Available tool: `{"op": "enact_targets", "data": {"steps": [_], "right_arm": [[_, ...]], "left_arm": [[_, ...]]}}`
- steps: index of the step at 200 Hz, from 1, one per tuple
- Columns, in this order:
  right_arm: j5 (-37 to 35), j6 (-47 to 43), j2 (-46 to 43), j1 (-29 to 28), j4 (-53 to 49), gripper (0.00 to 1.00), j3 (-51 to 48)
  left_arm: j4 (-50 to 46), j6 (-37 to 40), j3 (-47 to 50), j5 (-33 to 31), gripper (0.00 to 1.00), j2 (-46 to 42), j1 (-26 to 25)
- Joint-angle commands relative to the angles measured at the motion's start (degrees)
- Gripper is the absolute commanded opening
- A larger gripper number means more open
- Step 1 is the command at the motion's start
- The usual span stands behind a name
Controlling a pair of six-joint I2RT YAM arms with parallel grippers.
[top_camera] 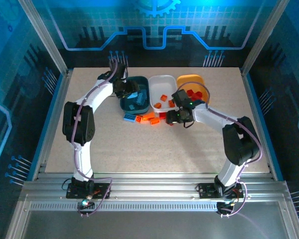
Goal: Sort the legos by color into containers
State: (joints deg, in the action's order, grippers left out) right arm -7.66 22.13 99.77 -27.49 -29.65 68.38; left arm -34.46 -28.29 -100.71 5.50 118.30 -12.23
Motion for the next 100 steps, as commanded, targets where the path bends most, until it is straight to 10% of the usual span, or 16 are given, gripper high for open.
{"op": "enact_targets", "data": {"steps": [1, 100], "right_arm": [[-0.8, -4.3, 3.3, -1.1, -4.8, 0.77, 4.0], [-2.7, -7.9, 15.5, -2.1, -9.7, 0.69, 12.3]], "left_arm": [[-3.4, 0.1, -3.9, 1.0, 0.81, -0.1, -0.3], [-8.3, 1.7, -0.3, 7.0, 0.99, -17.0, -0.3]]}}
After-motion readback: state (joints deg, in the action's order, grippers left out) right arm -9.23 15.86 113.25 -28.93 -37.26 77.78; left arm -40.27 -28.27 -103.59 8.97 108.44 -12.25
